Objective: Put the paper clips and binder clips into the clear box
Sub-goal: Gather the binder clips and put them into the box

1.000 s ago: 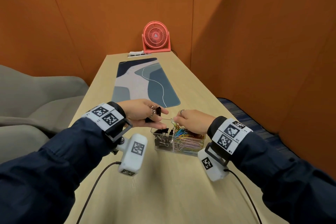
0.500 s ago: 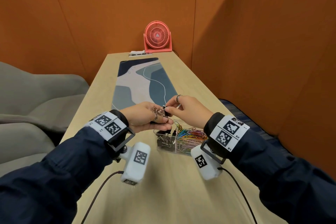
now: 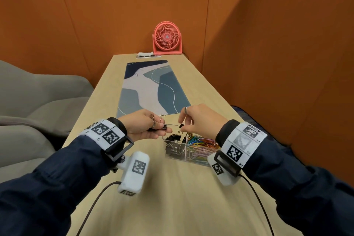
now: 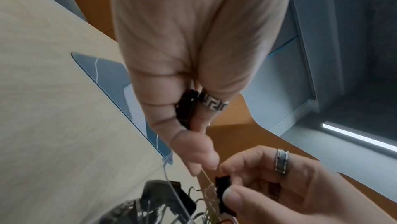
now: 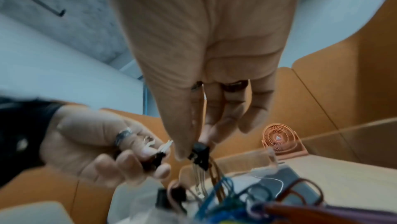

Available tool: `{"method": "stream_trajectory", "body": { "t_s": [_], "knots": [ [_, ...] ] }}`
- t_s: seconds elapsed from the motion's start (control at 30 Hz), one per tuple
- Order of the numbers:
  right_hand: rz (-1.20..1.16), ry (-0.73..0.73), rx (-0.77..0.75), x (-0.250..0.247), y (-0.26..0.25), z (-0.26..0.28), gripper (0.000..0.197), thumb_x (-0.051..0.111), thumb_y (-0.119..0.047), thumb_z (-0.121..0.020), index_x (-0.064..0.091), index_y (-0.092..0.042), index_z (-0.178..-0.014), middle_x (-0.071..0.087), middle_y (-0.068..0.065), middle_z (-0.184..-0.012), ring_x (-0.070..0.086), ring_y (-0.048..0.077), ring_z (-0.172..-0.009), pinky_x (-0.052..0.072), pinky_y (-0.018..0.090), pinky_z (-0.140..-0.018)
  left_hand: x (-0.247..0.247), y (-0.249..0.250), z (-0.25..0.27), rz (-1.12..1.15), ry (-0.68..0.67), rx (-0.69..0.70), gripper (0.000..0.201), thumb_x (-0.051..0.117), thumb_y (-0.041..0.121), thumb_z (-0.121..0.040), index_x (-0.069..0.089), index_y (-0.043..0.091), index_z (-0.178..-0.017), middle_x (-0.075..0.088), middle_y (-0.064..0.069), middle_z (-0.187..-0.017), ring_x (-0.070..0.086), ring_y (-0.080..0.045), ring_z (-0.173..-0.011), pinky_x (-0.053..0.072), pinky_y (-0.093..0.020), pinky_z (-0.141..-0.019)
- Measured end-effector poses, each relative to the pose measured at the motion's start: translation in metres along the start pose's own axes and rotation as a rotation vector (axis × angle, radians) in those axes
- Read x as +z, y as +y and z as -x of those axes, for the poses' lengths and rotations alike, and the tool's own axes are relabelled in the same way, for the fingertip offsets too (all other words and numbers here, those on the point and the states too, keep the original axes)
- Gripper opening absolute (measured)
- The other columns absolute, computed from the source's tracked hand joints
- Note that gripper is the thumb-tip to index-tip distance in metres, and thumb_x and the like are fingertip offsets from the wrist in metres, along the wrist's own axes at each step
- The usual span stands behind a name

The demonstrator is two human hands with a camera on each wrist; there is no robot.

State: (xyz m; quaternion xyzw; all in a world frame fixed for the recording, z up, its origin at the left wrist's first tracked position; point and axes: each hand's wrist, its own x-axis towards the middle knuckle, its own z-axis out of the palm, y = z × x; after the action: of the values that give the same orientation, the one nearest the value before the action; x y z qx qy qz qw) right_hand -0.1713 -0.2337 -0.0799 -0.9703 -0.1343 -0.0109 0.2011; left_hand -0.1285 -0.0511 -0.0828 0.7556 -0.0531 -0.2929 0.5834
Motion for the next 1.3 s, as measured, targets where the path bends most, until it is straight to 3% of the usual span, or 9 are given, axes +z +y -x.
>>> {"method": "stream_trajectory", "body": {
  "t_s": [0.23,0.37,0.5,0.6,0.8,0.93,1.13,1.23,1.3],
  "knots": [
    [0.116,0.022,-0.033,0.006,-0.005,-0.005,0.021,0.062,-0.028,-0.087,0.062,-0.018,-0.105,0.058,-0.003,-0.091,0.053,0.014,-0.082,0.039,0.025,-0.070,-0.002,-0.001,0.000,-0.049,-0.002,0.014,0.026,0.040,-0.003,-0.098,0.052,0.007,-0.077,0.060,-0.010,-0.083,0.048,-0.004,-0.042,0.039,-0.014,-0.041],
    [0.005,0.180,-0.029,0.001,-0.006,-0.008,0.018,0.053,-0.026,-0.093,0.063,-0.018,-0.106,0.063,-0.001,-0.089,0.047,0.005,-0.065,0.038,0.024,-0.069,-0.002,0.001,0.000,-0.032,0.024,0.035,0.019,0.046,0.004,-0.097,0.057,0.007,-0.082,0.052,-0.002,-0.076,0.043,-0.002,-0.041,0.036,-0.013,-0.042],
    [-0.154,0.185,-0.008,-0.001,-0.008,-0.010,0.022,0.050,-0.028,-0.095,0.058,-0.018,-0.112,0.058,-0.002,-0.088,0.043,-0.001,-0.064,0.035,0.021,-0.071,0.002,0.007,0.005,0.022,0.007,0.125,0.010,0.052,0.008,-0.095,0.060,0.006,-0.089,0.052,0.002,-0.072,0.037,-0.002,-0.042,0.034,-0.013,-0.042],
    [-0.262,0.180,0.003,-0.002,-0.009,-0.012,0.020,0.049,-0.027,-0.095,0.060,-0.017,-0.108,0.059,-0.004,-0.085,0.046,-0.001,-0.066,0.037,0.019,-0.062,0.006,0.011,0.010,-0.001,-0.008,0.188,0.006,0.056,0.005,-0.092,0.061,0.007,-0.090,0.054,0.003,-0.070,0.035,-0.003,-0.043,0.033,-0.013,-0.043],
    [-0.534,0.154,0.030,-0.007,-0.012,-0.008,0.014,0.046,-0.020,-0.096,0.059,-0.016,-0.092,0.061,-0.006,-0.075,0.054,0.008,-0.062,0.040,0.006,-0.049,0.006,0.015,0.012,0.001,0.038,0.232,0.007,0.061,0.004,-0.089,0.057,0.008,-0.091,0.054,-0.013,-0.090,0.037,-0.004,-0.042,0.035,-0.014,-0.044],
    [-0.612,0.169,0.049,-0.006,-0.015,-0.004,0.015,0.052,-0.029,-0.094,0.060,-0.016,-0.094,0.061,-0.005,-0.079,0.053,0.006,-0.063,0.038,0.004,-0.047,0.007,0.015,0.012,0.030,0.081,0.252,0.005,0.060,0.006,-0.089,0.060,0.006,-0.095,0.065,0.005,-0.065,0.037,-0.003,-0.042,0.035,-0.013,-0.044],
    [-0.700,0.159,0.140,-0.005,-0.018,-0.006,0.012,0.044,-0.019,-0.097,0.050,-0.013,-0.089,0.061,0.002,-0.084,0.055,0.011,-0.069,0.040,0.020,-0.055,0.009,0.010,0.010,-0.001,0.105,0.192,0.006,0.060,0.015,-0.091,0.060,0.009,-0.089,0.065,-0.005,-0.085,0.037,-0.004,-0.042,0.036,-0.014,-0.043],
    [-0.765,0.148,0.167,-0.009,-0.018,-0.008,0.013,0.035,-0.017,-0.099,0.039,-0.016,-0.086,0.064,0.005,-0.078,0.055,0.016,-0.059,0.041,0.021,-0.047,0.007,0.010,0.010,0.046,0.124,0.113,0.013,0.055,0.021,-0.095,0.057,0.010,-0.089,0.051,-0.001,-0.076,0.034,-0.005,-0.044,0.033,-0.014,-0.042],
    [-0.556,0.113,0.135,-0.009,-0.015,-0.009,0.009,0.036,-0.020,-0.099,0.042,-0.016,-0.094,0.062,0.001,-0.070,0.050,0.011,-0.052,0.041,0.019,-0.046,0.006,0.009,0.010,0.051,0.131,0.071,0.015,0.052,0.021,-0.097,0.057,0.009,-0.090,0.041,0.001,-0.070,0.032,-0.006,-0.045,0.030,-0.014,-0.041]
  ]
}}
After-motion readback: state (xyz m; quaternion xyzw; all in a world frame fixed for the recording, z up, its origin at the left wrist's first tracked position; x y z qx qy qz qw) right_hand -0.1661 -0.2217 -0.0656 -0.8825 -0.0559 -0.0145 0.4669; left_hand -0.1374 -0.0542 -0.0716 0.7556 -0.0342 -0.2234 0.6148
